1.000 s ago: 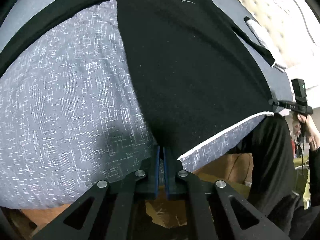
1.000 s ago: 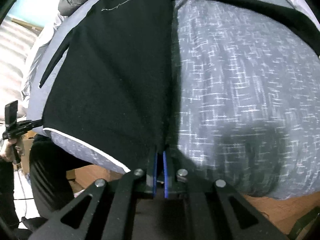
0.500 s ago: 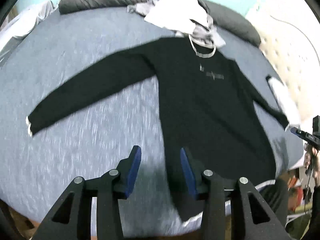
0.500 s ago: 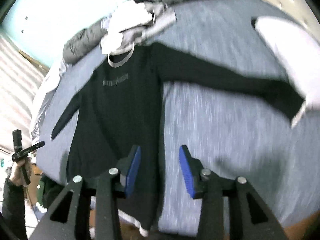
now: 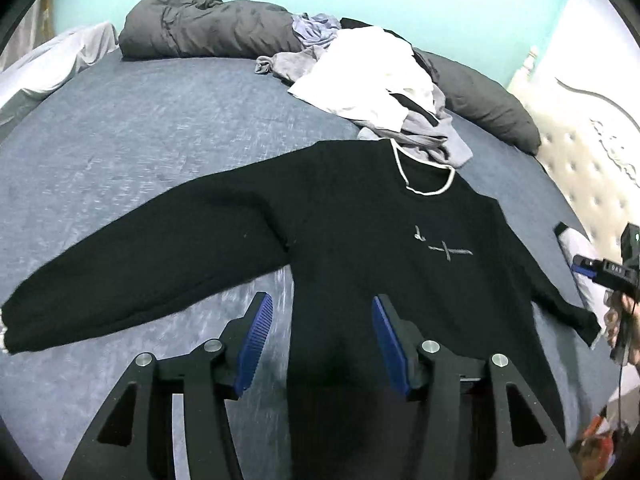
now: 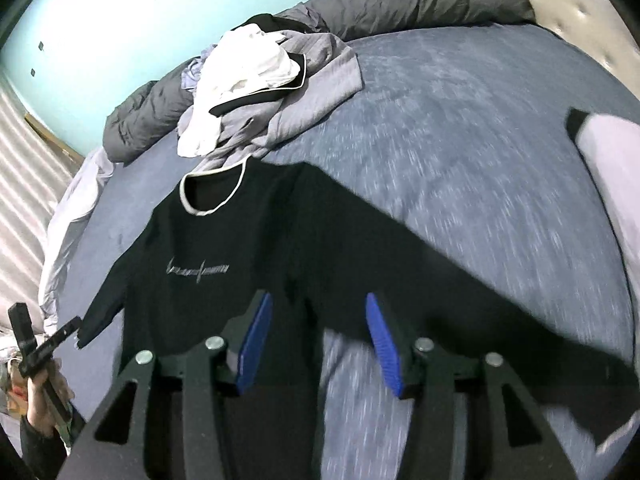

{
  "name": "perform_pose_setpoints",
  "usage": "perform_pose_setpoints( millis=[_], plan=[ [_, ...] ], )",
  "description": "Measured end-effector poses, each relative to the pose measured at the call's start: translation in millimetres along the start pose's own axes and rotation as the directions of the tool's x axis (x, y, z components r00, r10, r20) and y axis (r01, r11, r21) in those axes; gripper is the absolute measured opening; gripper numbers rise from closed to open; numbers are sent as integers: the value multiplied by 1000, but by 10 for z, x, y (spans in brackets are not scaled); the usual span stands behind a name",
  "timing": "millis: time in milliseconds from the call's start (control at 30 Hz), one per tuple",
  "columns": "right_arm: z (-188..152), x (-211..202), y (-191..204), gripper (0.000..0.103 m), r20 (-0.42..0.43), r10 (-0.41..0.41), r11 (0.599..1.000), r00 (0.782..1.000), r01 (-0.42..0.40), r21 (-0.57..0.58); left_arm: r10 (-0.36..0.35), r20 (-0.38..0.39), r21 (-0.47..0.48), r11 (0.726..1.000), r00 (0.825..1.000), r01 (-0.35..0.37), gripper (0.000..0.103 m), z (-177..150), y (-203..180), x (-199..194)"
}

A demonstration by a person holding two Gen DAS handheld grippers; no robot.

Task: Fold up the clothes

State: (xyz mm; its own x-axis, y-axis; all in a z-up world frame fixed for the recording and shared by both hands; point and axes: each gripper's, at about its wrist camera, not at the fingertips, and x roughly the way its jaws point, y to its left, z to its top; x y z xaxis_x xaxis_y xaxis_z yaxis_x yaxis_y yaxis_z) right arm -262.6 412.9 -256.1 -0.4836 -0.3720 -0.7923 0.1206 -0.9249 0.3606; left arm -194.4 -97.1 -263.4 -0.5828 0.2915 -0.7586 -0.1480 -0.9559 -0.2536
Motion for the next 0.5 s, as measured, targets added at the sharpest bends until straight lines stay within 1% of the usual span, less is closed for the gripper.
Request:
perform_pose_setpoints(
  millis=[133, 267, 333, 400, 433, 500],
  plan=[
    [305, 435, -14, 50, -25, -35, 999, 999, 34, -43, 21, 23, 13, 1000, 1000, -21, 56, -60, -45, 314],
    [548, 835, -19, 50, -47, -69, 995, 996, 65, -80, 26, 28, 45, 999, 999, -28, 58, -183, -84, 558],
    [640, 1005, -22, 51, -57, -93, 991, 994, 87, -104, 26, 14, 44, 999, 1000, -27, 59, -238, -77, 668],
    [702, 1152, -20, 52, -69, -123, 984, 990, 113, -134, 9, -5, 32, 999, 1000, -9, 59, -259, -63, 739],
    [729, 1233, -31, 52, -74, -130, 983, 989, 119, -140, 4, -8, 37, 999, 1000, -3, 59, -267, -71, 761],
    [774, 1379, -62, 52, -83, -133, 982, 988, 120, -143, 14, -2, 68, 998, 1000, -14, 59, -287, -111, 789]
  ],
)
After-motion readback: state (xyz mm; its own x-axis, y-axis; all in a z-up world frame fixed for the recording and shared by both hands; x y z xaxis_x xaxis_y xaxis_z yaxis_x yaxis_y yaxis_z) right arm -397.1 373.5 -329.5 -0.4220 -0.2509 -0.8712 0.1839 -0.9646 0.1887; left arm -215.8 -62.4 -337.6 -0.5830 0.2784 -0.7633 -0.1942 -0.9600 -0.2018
